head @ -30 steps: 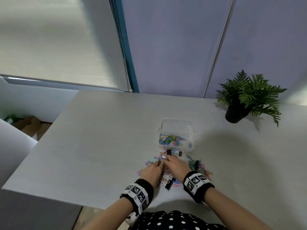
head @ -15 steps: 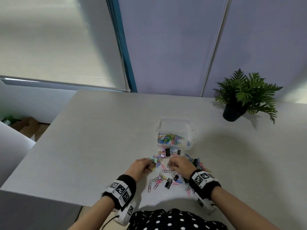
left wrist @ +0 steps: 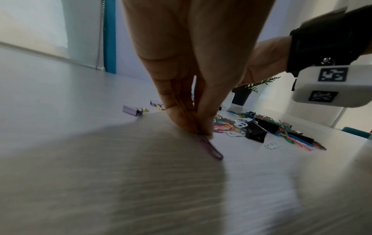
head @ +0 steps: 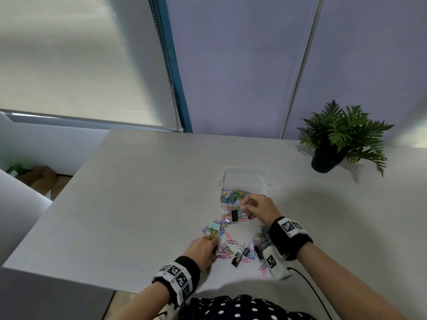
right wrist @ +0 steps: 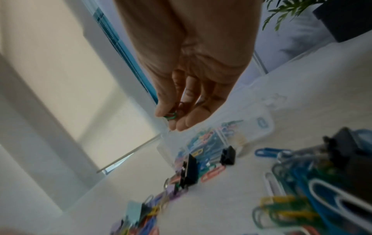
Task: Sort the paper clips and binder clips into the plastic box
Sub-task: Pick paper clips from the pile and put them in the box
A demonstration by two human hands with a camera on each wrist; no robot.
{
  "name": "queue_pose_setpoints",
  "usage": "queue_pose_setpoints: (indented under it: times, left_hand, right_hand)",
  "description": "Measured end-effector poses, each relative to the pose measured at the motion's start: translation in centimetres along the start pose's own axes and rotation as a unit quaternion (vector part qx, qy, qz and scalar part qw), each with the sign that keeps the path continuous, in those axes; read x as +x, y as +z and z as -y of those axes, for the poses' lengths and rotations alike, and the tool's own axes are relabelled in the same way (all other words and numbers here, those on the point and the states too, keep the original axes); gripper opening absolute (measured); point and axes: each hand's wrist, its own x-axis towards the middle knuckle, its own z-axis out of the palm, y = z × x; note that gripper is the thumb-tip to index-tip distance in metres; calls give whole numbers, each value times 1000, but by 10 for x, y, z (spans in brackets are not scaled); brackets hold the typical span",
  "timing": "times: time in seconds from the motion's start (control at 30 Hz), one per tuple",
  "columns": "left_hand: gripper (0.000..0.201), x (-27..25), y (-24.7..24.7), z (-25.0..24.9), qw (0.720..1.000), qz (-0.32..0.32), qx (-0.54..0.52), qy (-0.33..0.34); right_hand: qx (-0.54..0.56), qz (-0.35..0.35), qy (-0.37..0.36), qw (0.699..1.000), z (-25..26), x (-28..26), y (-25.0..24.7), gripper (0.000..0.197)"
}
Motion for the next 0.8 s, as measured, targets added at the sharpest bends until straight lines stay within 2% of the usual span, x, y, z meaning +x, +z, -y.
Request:
queue_pose_setpoints:
  times: [0.23, 0.37, 0.43, 0.47, 0.53, 0.6, 0.63, 0.7, 0.8]
  left_hand:
    - [14, 0, -15, 3, 999, 33, 5, -20]
    - [15, 3, -34, 9, 999, 6, -23, -27]
    - [18, 7, -46, 10, 998, -9, -49, -30]
    - [18, 9, -52, 9, 997, -14, -64, -31]
    - [16, 15, -63, 8, 995, -22, -93, -34]
    - [14, 22, -71, 7, 991, -23, -126, -40]
    - [14, 25, -74, 6, 989, -23, -138, -45]
    - [15, 32, -79, 3, 987, -21, -150, -45]
    - [16, 45, -86, -3, 987, -17, -158, -34]
  right_hand:
    - [55, -36, 26, 998, 7, 19, -20, 15]
    - [88, -92, 52, 990, 10, 33, -25, 5]
    - [88, -110, 54, 988, 11, 38, -26, 13]
    - [61, -110, 49, 991, 12, 39, -25, 17]
    - [-70, -83, 23, 994, 13, 36, -23, 22]
    - [-207, -36, -28, 977, 12, 25, -16, 23]
    - [-241, -18, -61, 968, 11, 17, -11, 22]
    - [-255, 7, -104, 961, 7, 3, 1, 18]
    - [-270, 1, -116, 956, -4, -9, 9, 12]
